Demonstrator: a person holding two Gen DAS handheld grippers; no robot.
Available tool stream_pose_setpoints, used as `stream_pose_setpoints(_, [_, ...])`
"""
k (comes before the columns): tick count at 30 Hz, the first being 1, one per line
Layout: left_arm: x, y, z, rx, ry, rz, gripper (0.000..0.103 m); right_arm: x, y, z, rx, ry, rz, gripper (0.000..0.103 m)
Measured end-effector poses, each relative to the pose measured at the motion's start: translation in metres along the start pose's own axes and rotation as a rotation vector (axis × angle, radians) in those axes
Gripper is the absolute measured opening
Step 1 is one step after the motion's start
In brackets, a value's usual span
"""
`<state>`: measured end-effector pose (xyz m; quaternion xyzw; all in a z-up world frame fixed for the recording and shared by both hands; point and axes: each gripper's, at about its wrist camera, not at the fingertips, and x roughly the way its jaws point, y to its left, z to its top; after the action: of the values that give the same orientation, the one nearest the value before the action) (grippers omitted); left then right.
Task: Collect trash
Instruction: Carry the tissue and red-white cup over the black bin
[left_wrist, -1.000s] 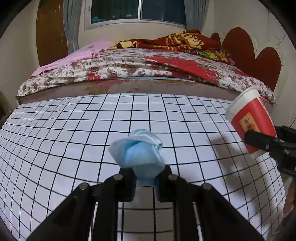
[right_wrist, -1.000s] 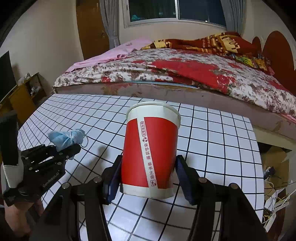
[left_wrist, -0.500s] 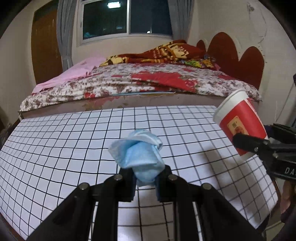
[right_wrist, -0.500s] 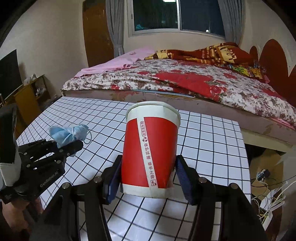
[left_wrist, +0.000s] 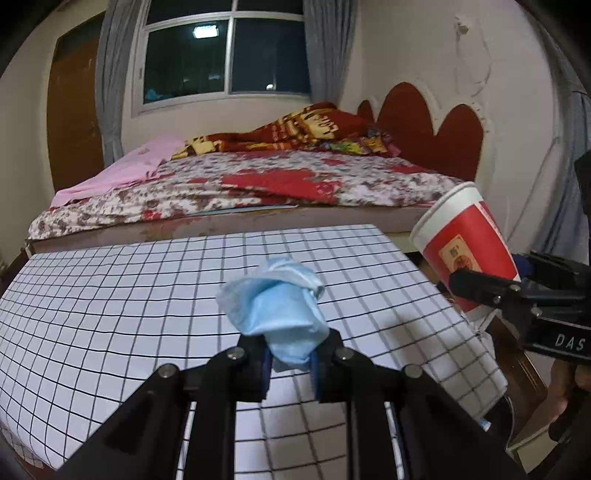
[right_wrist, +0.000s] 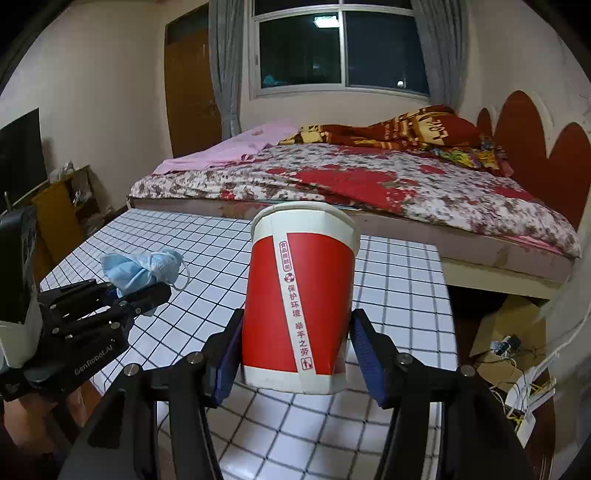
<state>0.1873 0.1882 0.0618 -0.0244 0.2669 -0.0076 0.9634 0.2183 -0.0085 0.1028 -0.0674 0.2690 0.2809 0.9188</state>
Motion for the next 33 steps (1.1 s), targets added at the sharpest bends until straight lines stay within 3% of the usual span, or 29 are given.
stream_pose_setpoints(16, [-0.03, -0.093, -0.017, 0.057, -0.028, -0.157, 0.018, -0.093, -0.062, -0.053, 0.097, -0.07, -0.1, 0.058])
stream_pose_setpoints(33, [-0.019, -0.189, -0.046, 0.156, 0.02, -0.3, 0.018, -0.149, -0.133, -0.124, 0.184, -0.038, -0.251, 0.058])
